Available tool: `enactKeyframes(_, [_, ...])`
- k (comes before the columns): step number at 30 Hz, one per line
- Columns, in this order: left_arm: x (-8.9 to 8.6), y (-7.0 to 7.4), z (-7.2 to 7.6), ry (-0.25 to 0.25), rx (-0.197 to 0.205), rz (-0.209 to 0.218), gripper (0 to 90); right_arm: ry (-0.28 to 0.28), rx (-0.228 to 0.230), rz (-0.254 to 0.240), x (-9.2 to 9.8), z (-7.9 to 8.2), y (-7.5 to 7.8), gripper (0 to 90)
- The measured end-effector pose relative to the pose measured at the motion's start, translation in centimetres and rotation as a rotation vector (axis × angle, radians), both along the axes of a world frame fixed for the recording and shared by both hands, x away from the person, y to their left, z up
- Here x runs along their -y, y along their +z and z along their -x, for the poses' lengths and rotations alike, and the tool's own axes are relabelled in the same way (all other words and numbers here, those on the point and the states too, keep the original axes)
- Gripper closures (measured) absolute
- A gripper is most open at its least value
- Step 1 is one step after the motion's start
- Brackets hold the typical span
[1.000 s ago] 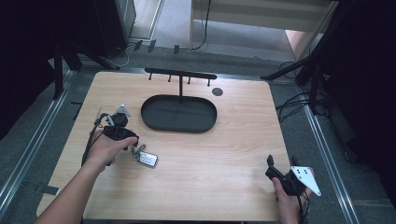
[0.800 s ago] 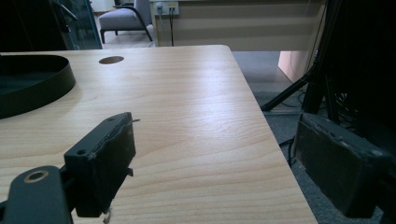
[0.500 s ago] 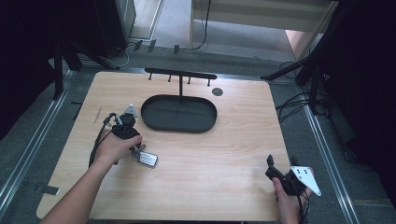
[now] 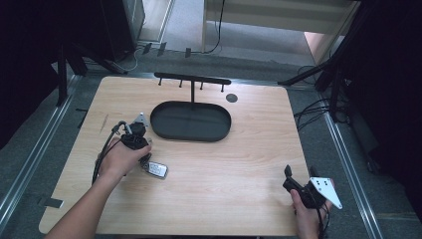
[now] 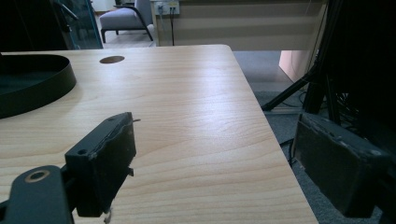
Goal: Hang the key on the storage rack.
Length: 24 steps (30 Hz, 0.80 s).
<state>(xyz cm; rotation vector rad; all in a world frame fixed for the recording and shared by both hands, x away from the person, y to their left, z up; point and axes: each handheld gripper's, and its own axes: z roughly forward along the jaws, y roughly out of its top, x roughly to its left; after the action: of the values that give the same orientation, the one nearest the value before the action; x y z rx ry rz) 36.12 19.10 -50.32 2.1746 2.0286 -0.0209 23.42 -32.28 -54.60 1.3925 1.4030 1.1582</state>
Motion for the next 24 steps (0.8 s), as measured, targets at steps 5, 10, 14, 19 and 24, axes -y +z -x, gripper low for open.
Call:
enactKeyframes(5, [-0.2,0.1,0.1,-0.017,0.010,0.012,80.5,0.000,0.000,-0.001,0.0,0.0,0.0,12.8])
enactKeyframes(10, [-0.5,1.0,0.4,-0.016,0.065,0.025,80.7,0.001,0.000,0.000,0.0,0.0,0.0,12.8])
enactKeyframes(14, [-0.5,1.6,1.0,-0.011,0.129,0.042,80.7,0.000,0.000,0.002,0.0,0.0,0.0,12.8])
enactKeyframes(19, [-0.2,2.2,1.7,-0.021,0.214,0.044,80.7,0.000,-0.001,0.001,0.0,0.0,0.0,12.8])
enactKeyframes(24, [-0.1,3.1,2.1,-0.012,0.322,0.055,80.7,-0.001,-0.002,0.001,0.0,0.0,0.0,12.9])
